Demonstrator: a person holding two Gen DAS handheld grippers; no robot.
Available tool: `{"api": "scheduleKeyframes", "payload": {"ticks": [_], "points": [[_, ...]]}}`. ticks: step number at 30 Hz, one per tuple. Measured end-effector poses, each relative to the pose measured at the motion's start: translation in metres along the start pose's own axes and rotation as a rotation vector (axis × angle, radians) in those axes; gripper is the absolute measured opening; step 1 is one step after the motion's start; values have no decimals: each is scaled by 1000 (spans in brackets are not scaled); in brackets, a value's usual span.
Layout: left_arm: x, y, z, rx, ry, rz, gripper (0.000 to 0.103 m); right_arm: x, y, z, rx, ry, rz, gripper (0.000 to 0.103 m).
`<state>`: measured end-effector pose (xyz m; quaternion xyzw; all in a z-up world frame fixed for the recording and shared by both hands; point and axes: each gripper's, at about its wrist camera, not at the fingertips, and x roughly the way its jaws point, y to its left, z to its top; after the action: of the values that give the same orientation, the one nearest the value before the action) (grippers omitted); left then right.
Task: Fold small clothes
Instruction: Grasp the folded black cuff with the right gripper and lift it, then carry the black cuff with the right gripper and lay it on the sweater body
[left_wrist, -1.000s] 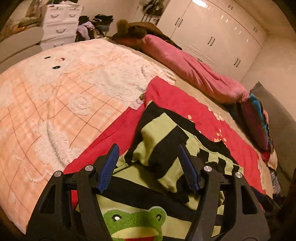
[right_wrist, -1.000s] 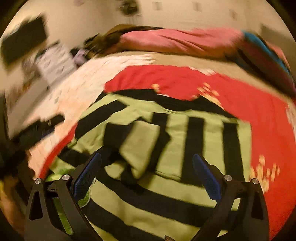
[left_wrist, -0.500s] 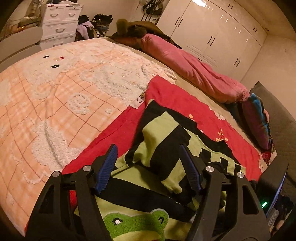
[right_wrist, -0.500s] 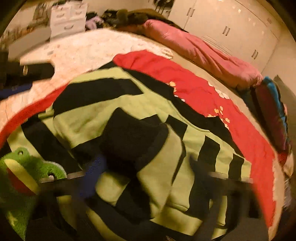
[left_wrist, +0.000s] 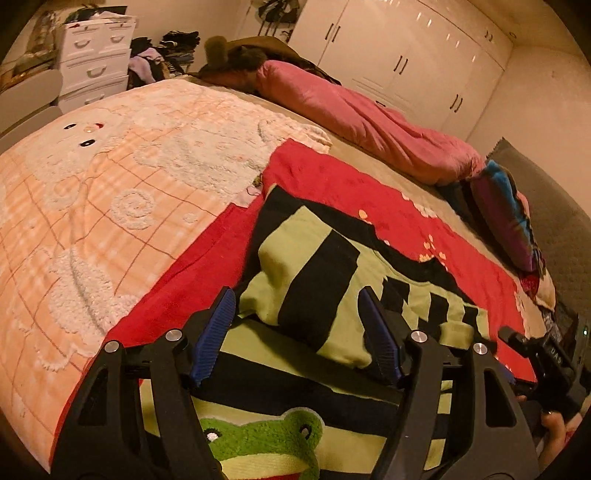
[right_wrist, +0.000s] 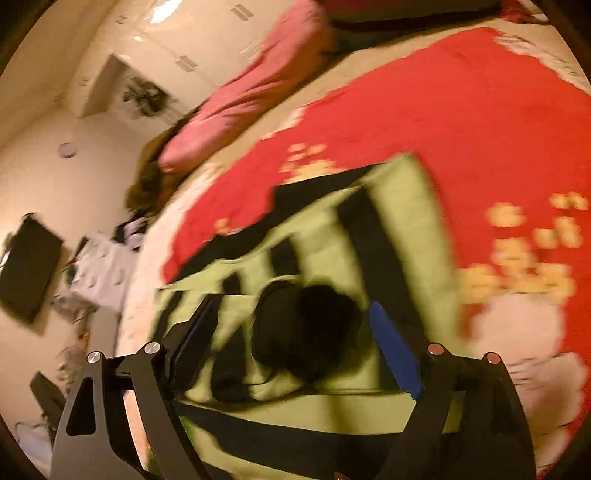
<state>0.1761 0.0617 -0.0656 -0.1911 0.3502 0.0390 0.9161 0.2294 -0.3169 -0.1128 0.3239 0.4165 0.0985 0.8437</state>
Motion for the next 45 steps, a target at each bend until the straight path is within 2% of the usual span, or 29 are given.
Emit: {"api": "scheduleKeyframes", "payload": {"ticks": [2,5,9,14,16,17,18,21,24,28,31,33,35,40,42,44,45], "points": [[3,0,-2,2,16,0,61,-5,-9,-3,27,-1,-1,88],[6,0,-3,2,27,6,61,-6,-2,-7,12,11,12,89],[7,-1,-4,5,30,13,61,9,16,-12,26,66,80,95],[9,-3,-5,19,30,11,61,36,26,-12,-42,94,-37,96],[11,-7,-6,47,28,13,61,43,27,-13,-71,105,-56,86],[12,-9,-6,60,28,17,61,44,29,-13,-89,106,-57,63],[12,-11,-7,67,29,19,61,46,30,-15,-99,114,-43,50],[13,-12,-7,75,31,19,61,45,40,-16,-158,122,-28,39],[14,-10,-7,65,32,20,61,32,60,-13,-243,85,5,34],[15,-8,-6,59,34,13,61,3,78,1,-267,6,72,34],[14,-10,-6,70,28,8,61,-22,86,16,-297,-60,89,34],[14,-13,-7,81,28,8,61,-34,86,24,-332,-94,34,34],[14,-15,-8,89,30,10,61,-33,81,31,-341,-91,-30,34],[17,-18,-9,108,39,16,61,-5,59,28,-351,-8,-178,36],[18,-20,-11,117,44,19,61,6,54,21,-375,9,-230,45],[17,-22,-11,128,40,21,61,10,52,15,-392,2,-258,48],[17,-25,-11,137,38,21,61,9,50,13,-398,-10,-287,57]]}}
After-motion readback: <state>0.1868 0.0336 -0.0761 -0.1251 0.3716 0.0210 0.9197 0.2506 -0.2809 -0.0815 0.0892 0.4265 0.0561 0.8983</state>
